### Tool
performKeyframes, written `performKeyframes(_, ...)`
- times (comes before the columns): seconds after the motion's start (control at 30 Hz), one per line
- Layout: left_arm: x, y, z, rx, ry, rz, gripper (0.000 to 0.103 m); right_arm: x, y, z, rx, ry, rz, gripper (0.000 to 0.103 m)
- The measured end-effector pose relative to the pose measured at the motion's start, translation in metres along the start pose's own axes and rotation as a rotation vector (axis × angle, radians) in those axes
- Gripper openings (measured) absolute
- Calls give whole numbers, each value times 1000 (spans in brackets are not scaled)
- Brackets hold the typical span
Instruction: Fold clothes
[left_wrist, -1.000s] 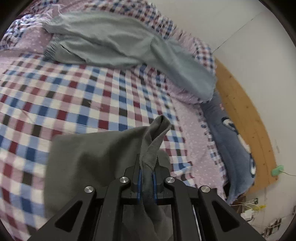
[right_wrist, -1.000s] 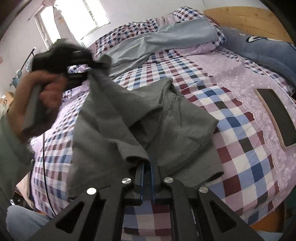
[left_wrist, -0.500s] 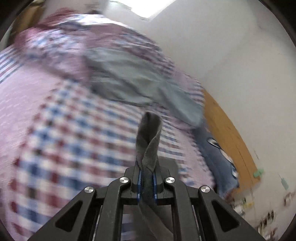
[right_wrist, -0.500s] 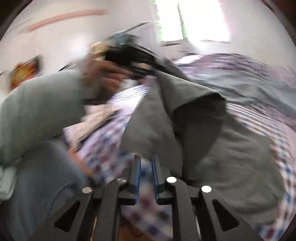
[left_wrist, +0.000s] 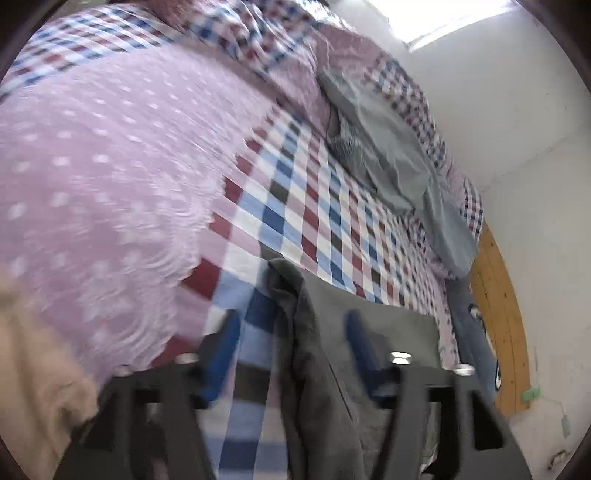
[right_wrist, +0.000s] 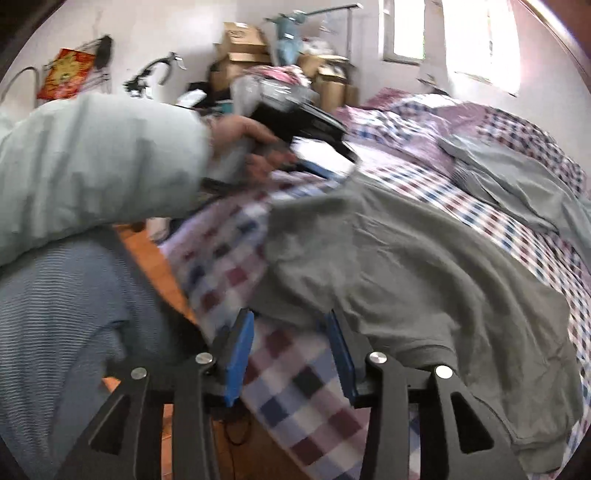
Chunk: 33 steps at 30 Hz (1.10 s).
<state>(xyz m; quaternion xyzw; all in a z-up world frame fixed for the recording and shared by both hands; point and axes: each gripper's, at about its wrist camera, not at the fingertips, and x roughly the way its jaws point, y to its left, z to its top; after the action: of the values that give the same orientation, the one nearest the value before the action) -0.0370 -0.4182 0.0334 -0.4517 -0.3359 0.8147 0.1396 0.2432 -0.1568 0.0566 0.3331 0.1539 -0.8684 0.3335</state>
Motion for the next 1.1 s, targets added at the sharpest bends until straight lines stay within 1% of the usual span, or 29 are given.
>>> performKeyframes(0.03,-5,1,-5,-9,-3,13,71,2,-5,-2,-1,10,-25,44)
performKeyframes(0.13,-23,5,-36,-18,7,67,71,7,-19,-4,9,28,-71,44)
performKeyframes(0.2,-35,7,-58,-22,15,104,71,9,-28,-5,43,30,-82,44)
performKeyframes(0.27,-49,9,-81,-48,0,126,71,9,-34,-7,71,24,-78,44)
performKeyframes(0.4,-69,18,-139,-159,-44,106,71,4,-47,-6,150,-4,-57,44)
performKeyframes(0.47,-73,17,-167,-180,-58,99,71,-2,-57,-7,209,-25,-45,44)
performKeyframes(0.5,-71,16,-180,-188,-47,103,71,-5,-62,-7,238,-36,-42,44)
performKeyframes(0.57,-60,15,-205,-224,19,94,69,-12,-74,-8,306,-62,-36,44)
performKeyframes(0.67,-47,7,-229,-243,70,54,69,-21,-94,-12,425,-103,-10,44)
performKeyframes(0.73,-39,4,-241,-269,89,29,69,-25,-104,-16,482,-114,-3,44)
performKeyframes(0.8,-37,7,-245,-303,65,18,69,-29,-112,-21,529,-122,-8,44)
performKeyframes(0.83,-35,11,-244,-326,58,11,67,-31,-117,-24,551,-127,-16,44)
performKeyframes(0.87,-34,15,-244,-352,54,3,65,-34,-121,-26,570,-132,-24,44)
performKeyframes(0.9,-34,18,-244,-373,51,7,59,-37,-125,-28,587,-137,-36,44)
performKeyframes(0.93,-35,20,-245,-389,48,19,43,-41,-130,-30,604,-143,-49,44)
performKeyframes(0.97,-37,21,-246,-393,40,28,33,-44,-135,-32,621,-149,-61,44)
performKeyframes(1.0,-41,22,-246,-388,28,36,10,-48,-140,-35,640,-155,-78,44)
performKeyframes(1.03,-45,22,-246,-383,17,43,3,-56,-148,-39,662,-163,-104,44)
performKeyframes(1.1,-57,19,-244,-371,-30,25,3,-70,-165,-46,707,-179,-158,44)
